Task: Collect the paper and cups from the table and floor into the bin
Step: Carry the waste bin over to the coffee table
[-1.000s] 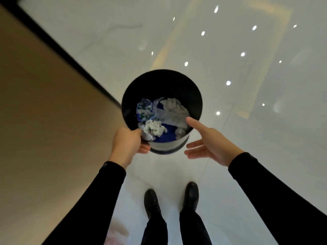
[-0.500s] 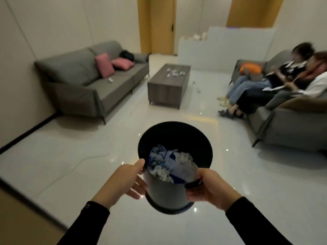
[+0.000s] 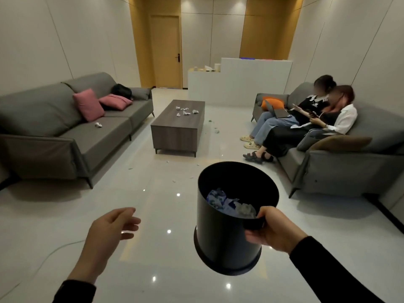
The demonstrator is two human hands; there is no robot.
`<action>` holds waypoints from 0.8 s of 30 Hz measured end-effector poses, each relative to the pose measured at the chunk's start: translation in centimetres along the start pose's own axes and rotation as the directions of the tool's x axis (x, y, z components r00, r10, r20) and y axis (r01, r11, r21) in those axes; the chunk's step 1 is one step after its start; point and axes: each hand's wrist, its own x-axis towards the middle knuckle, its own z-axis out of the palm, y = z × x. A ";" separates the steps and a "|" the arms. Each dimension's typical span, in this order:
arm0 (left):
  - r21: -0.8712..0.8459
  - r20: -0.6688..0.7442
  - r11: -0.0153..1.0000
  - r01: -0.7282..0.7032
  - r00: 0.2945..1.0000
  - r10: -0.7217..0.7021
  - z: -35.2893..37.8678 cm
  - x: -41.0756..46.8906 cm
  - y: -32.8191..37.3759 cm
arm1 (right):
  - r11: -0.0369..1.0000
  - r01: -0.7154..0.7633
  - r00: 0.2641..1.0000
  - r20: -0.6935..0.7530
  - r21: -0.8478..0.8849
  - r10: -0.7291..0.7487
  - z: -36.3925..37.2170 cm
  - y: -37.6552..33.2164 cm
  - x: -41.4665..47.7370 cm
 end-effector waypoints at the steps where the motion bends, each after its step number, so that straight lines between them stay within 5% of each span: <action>1: -0.020 -0.003 1.000 -0.010 1.000 0.010 0.4 2.3 0.0 | 1.000 -0.005 1.000 -0.017 0.008 0.005 0.4 -0.7 1.7; 14: -0.072 0.128 0.994 -0.083 0.988 0.092 11.1 28.5 6.7 | 0.993 -0.049 0.983 -0.173 0.108 0.067 4.0 -14.5 19.7; 24: -0.077 0.068 0.994 -0.083 0.994 0.088 23.2 45.4 8.3 | 0.991 -0.100 0.988 -0.109 0.088 0.109 2.3 -27.0 37.2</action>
